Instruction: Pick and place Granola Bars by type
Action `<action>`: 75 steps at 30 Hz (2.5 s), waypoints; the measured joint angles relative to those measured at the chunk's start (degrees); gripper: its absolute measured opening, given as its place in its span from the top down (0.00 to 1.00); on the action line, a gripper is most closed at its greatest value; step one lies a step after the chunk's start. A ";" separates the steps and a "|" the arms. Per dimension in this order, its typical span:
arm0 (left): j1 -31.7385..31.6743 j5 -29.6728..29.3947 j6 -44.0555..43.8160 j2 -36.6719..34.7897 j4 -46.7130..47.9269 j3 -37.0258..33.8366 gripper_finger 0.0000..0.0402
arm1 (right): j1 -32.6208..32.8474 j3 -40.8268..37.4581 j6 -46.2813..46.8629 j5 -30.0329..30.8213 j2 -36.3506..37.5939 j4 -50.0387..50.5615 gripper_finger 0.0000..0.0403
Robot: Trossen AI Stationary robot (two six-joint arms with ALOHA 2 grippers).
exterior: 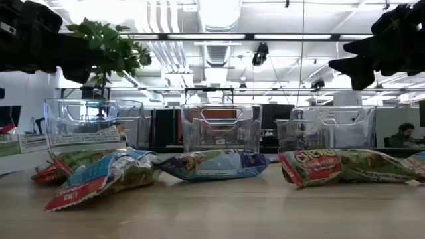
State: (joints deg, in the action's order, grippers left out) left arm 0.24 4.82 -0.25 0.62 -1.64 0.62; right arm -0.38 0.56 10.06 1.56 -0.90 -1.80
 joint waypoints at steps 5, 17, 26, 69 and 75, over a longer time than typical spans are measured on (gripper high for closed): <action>0.01 0.00 0.00 -0.02 0.01 0.00 0.57 | 0.00 0.00 0.01 0.00 0.00 -0.01 0.37; 0.01 0.00 0.00 0.00 0.01 0.00 0.57 | 0.00 0.00 0.01 0.00 -0.01 0.00 0.37; -0.01 0.00 0.00 -0.02 0.01 0.00 0.57 | -0.02 0.00 0.01 0.00 0.01 0.00 0.38; -0.01 0.00 0.00 0.00 0.01 0.00 0.57 | 0.31 0.57 60.82 -13.86 -1.57 -18.25 0.38; -0.01 0.00 0.00 0.00 0.01 0.00 0.57 | 6.17 12.91 54.37 -19.78 -8.71 10.91 0.38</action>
State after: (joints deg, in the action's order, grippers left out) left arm 0.24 4.82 -0.25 0.62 -1.63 0.62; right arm 5.79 13.47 64.43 -18.22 -9.60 9.10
